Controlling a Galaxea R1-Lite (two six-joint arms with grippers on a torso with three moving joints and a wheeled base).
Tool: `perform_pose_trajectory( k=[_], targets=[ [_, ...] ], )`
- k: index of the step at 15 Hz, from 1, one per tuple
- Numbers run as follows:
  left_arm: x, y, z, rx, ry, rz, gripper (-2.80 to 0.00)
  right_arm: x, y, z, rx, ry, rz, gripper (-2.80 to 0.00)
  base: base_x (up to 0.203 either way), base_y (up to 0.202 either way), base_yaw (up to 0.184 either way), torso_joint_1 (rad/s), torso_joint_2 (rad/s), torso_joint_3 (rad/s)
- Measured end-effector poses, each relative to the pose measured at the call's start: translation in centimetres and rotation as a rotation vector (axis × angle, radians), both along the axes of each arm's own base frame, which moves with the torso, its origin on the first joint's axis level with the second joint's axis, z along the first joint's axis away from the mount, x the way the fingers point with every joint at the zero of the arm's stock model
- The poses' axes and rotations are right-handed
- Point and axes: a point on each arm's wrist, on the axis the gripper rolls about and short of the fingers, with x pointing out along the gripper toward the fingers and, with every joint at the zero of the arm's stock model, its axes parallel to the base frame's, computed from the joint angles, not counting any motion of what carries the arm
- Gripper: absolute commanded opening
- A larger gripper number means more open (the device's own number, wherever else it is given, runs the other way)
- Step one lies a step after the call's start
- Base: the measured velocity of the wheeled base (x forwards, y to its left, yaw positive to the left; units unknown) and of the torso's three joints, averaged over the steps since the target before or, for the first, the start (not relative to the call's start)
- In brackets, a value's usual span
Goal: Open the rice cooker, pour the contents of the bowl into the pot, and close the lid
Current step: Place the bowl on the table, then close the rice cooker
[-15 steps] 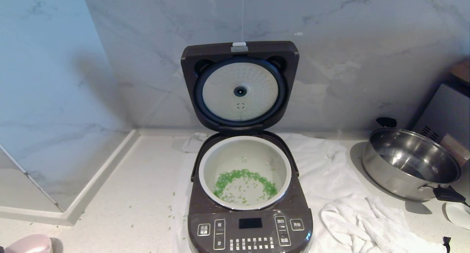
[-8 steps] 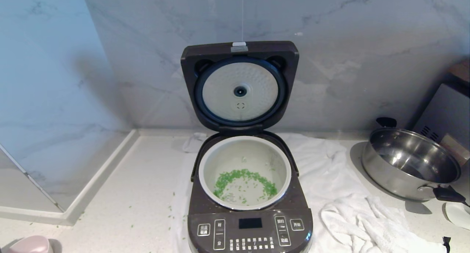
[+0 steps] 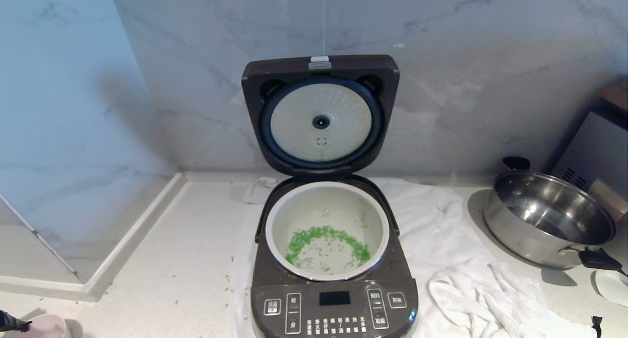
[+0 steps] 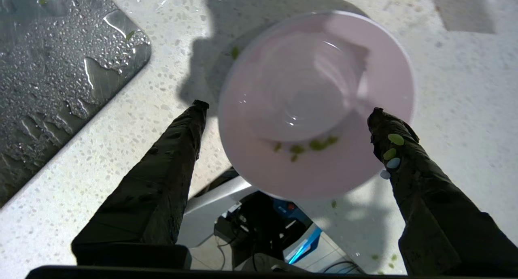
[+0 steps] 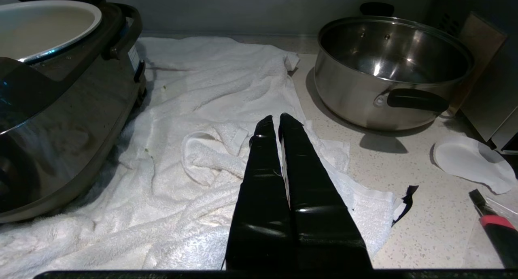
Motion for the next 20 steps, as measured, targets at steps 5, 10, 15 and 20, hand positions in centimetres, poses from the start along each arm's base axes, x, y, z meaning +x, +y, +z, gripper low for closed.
perform_pose_trajectory(
  k=[5, 10, 15, 20],
  targets=[
    [-0.8, -3.1, 3.5, 0.011, -0.046, -0.182, 0.00, 0.0, 0.0, 0.0, 0.000, 0.000, 0.000, -2.80, 0.000, 0.000, 0.000, 0.000, 0.00, 0.000],
    [-2.4, -8.0, 5.6, 0.005, -0.120, -0.421, 0.00, 0.0, 0.0, 0.0, 0.000, 0.000, 0.000, -2.80, 0.000, 0.000, 0.000, 0.000, 0.00, 0.000],
    [-4.1, -13.3, 7.0, 0.036, -0.179, -0.587, 0.00, 0.0, 0.0, 0.0, 0.001, 0.000, 0.000, -2.80, 0.000, 0.000, 0.000, 0.000, 0.00, 0.000],
    [-5.2, -17.9, 8.9, 0.042, -0.298, -0.780, 0.00, 0.0, 0.0, 0.0, 0.000, 0.000, 0.000, -2.80, 0.000, 0.000, 0.000, 0.000, 0.00, 0.000]
  ],
)
